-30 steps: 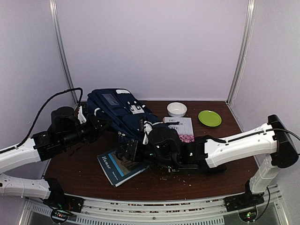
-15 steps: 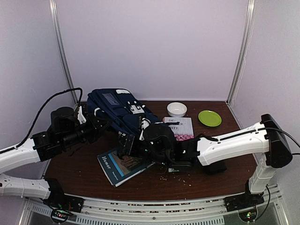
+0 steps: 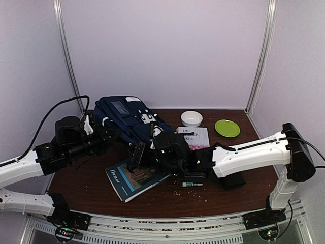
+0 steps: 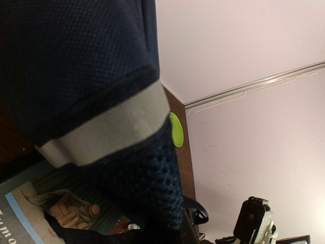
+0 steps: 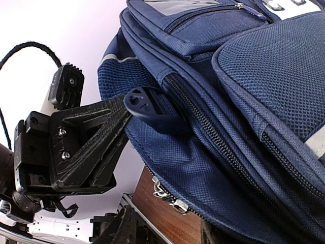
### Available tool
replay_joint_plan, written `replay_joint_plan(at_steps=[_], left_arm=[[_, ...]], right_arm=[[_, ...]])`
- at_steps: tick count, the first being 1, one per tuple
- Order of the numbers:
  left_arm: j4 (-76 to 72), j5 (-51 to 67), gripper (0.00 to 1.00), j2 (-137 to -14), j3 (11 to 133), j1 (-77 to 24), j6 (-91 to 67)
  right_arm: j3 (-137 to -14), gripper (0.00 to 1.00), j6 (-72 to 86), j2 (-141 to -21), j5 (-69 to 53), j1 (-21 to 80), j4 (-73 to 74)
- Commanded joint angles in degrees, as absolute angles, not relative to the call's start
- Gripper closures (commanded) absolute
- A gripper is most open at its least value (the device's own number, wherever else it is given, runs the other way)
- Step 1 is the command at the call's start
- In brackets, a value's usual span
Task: Pack the student bag
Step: Unzip the student bag at the center of the board.
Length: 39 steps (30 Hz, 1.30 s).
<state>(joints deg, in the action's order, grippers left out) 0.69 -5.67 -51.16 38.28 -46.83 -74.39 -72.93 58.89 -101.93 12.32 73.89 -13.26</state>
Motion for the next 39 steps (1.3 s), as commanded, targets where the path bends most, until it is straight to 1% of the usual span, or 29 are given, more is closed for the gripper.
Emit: replay_joint_plan(at_steps=[1,5,12,17,21,25,27,33,35,39], left_arm=[[-6.2,-4.4,1.00,-49.4,41.1,-47.9,-74.4],[-5.8,-4.6,1.00,-49.3,41.7,-48.2,-74.3],[-5.1,-5.2,1.00,-49.1,42.8,-48.3,-73.9],[-5.6,-4.9,1.00,-49.9,43.8,-48.6,-74.2],[-5.6,-5.6,1.00,-49.8,44.2,-48.8,-74.1],[-4.9,-6.0,1.00,-49.4,44.1,-48.8,-73.9],[-4.9,-6.1,1.00,-49.4,43.9,-48.8,-74.0],[-5.3,-5.7,1.00,-49.7,43.8,-49.0,-74.3],[-5.1,-5.8,1.00,-49.5,43.9,-49.0,-74.2],[-4.8,-6.1,1.00,-49.2,43.9,-49.1,-74.0]], right_arm=[[-73.3,0.54,60.2,-103.5,14.7,73.1,-11.2],[-73.3,0.53,60.5,-103.9,14.3,72.8,-11.8],[-67.9,0.44,62.8,-103.1,13.4,72.5,-17.4],[-66.6,0.45,64.0,-103.3,12.5,71.6,-21.6],[-64.2,0.42,66.2,-103.5,12.0,70.8,-26.3],[-62.1,0.40,67.5,-102.5,13.1,70.7,-27.7],[-61.8,0.44,67.8,-102.0,13.6,70.7,-28.0],[-63.2,0.66,66.6,-101.7,14.7,70.5,-25.9],[-63.1,0.71,66.6,-101.6,15.1,70.5,-25.6],[-63.1,0.74,66.8,-101.4,15.9,70.5,-24.7]])
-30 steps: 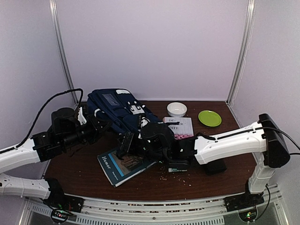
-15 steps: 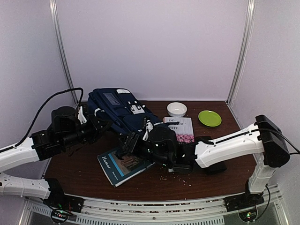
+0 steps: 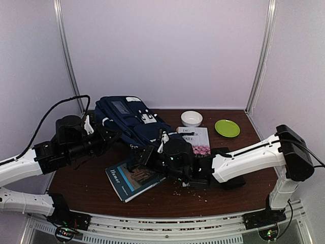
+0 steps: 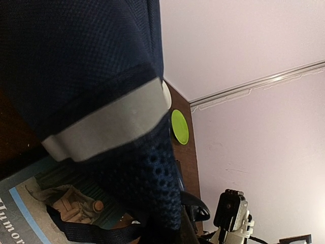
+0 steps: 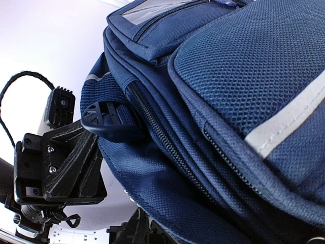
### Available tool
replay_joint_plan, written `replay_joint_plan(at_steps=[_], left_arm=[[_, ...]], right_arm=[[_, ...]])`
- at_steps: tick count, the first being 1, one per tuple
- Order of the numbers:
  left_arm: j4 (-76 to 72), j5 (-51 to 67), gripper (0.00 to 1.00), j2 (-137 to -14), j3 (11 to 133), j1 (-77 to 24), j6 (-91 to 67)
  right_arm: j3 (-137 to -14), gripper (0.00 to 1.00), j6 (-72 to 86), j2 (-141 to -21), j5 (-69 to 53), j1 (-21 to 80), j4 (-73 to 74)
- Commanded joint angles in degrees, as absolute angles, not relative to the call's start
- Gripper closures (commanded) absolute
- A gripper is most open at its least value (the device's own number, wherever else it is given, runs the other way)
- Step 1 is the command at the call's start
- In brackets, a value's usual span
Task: Pack the student bag
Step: Unzip the student bag at the center of the board.
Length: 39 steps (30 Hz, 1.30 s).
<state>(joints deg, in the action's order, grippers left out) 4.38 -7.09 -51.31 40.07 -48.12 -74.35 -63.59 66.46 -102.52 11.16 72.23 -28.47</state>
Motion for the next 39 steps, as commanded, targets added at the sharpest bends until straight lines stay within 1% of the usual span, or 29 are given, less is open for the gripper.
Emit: replay_joint_plan(at_steps=[1,5,8,18,22,23,27,28,30,32,34,39], left_arm=[[-4.8,-6.0,1.00,-49.3,43.9,-49.2,-74.1],[-5.1,-6.0,1.00,-49.8,43.9,-49.9,-74.1],[-5.2,-6.3,1.00,-50.1,43.9,-50.4,-74.2],[-4.4,-7.8,1.00,-49.1,43.6,-50.5,-73.7],[-4.2,-8.1,1.00,-48.9,43.6,-50.5,-73.6],[-4.1,-8.2,1.00,-48.9,43.6,-50.5,-73.5],[-3.7,-8.8,1.00,-48.9,43.5,-50.5,-73.5],[-3.6,-9.0,1.00,-48.9,43.5,-50.5,-73.5],[-3.6,-9.2,1.00,-48.9,43.8,-50.5,-73.6],[-3.6,-9.1,1.00,-49.2,44.4,-50.5,-73.6],[-3.4,-8.7,1.00,-49.5,45.1,-50.5,-73.7],[-3.4,-8.1,1.00,-50.4,46.4,-50.5,-73.5]], right_arm=[[-63.2,0.74,67.0,-101.4,16.2,70.5,-24.1],[-64.7,0.71,67.9,-101.4,17.8,70.5,-20.3],[-65.7,0.72,68.1,-101.1,19.6,70.5,-17.9],[-64.7,0.90,67.1,-100.5,19.7,70.6,-18.9],[-64.1,0.98,66.9,-100.0,19.5,70.7,-19.1],[-64.2,1.00,66.7,-99.9,19.5,70.7,-19.1],[-64.8,1.00,64.4,-99.5,19.0,70.9,-19.2],[-64.9,0.98,63.5,-99.3,19.3,71.1,-18.9],[-65.0,0.87,61.9,-98.7,20.8,71.8,-17.8],[-64.7,0.77,61.1,-98.3,22.8,72.1,-16.9],[-64.2,0.72,61.0,-97.8,25.1,72.2,-16.2],[-65.5,0.66,59.0,-97.7,27.8,72.2,-14.6]])
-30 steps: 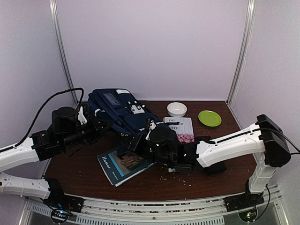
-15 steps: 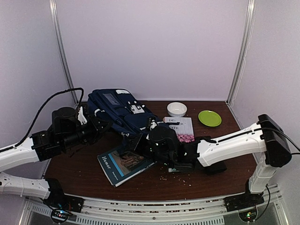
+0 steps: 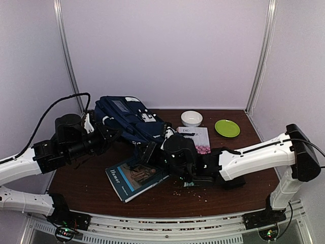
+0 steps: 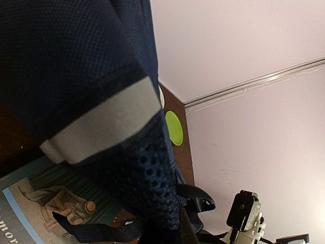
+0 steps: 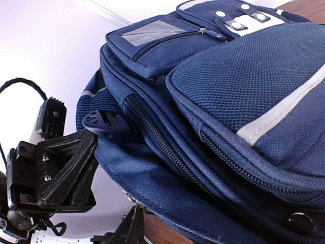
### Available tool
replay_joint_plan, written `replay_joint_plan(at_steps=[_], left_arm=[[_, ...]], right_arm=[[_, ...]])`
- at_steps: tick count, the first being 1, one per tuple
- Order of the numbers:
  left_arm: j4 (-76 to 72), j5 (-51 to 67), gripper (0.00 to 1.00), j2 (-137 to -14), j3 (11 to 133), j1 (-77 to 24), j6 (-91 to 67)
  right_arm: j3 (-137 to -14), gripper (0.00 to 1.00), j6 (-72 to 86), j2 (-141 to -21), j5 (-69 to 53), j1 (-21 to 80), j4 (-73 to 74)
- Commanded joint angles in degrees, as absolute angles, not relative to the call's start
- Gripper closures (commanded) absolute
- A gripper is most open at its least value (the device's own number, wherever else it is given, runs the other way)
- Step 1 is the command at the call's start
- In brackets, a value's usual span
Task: Pack the student bag
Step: Unzip the student bag at the center of the board.
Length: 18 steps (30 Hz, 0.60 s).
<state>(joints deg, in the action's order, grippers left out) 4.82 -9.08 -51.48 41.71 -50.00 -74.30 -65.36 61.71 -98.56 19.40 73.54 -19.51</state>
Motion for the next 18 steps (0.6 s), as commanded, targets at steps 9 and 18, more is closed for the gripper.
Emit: replay_joint_plan(at_steps=[9,18], left_arm=[[-3.8,-7.3,1.00,-51.2,47.3,-50.6,-73.6],[-3.9,-7.6,1.00,-51.5,47.2,-51.1,-73.7]], right_arm=[[-67.6,0.72,58.0,-98.5,28.6,72.2,-13.8],[-70.2,0.74,57.5,-100.0,27.3,72.2,-13.2]])
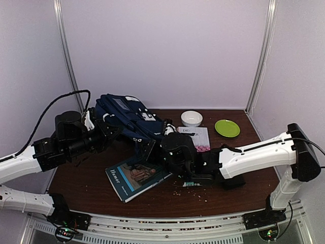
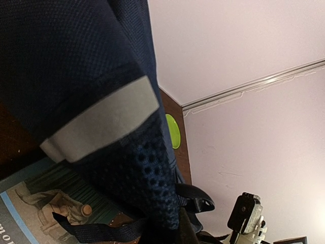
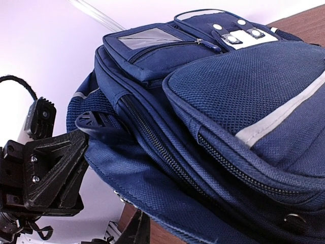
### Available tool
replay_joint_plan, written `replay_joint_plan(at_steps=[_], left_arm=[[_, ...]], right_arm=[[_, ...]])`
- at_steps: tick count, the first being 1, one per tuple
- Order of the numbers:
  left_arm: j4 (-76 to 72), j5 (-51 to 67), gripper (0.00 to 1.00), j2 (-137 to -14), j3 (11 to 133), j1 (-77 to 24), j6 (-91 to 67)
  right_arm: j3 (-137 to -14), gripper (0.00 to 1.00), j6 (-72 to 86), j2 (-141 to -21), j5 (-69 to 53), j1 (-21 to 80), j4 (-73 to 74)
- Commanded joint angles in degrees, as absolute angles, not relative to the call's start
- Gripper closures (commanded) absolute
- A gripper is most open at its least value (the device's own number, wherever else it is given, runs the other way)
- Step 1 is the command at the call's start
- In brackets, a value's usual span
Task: Pack the student bag
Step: Unzip the student bag at the center of the board.
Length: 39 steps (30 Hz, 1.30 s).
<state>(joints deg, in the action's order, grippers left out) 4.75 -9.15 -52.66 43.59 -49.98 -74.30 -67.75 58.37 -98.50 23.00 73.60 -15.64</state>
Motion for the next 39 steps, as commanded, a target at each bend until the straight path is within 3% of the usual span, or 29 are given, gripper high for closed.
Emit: replay_joint_plan(at_steps=[1,10,26,39], left_arm=[[-3.8,-7.6,1.00,-51.6,47.2,-51.1,-73.8],[-4.4,-7.6,1.00,-52.4,47.2,-51.6,-74.0],[-4.0,-8.9,1.00,-51.3,46.9,-51.9,-73.7],[-2.0,-14.3,1.00,-49.2,46.4,-51.8,-72.3]], right_arm=[[-70.4,0.73,57.6,-100.1,27.4,72.2,-13.1],[-73.0,0.69,57.7,-101.3,27.6,72.3,-11.6],[-71.4,0.99,58.6,-100.5,28.5,72.3,-11.3],[-66.8,1.00,58.8,-97.4,27.3,72.5,-11.1]])
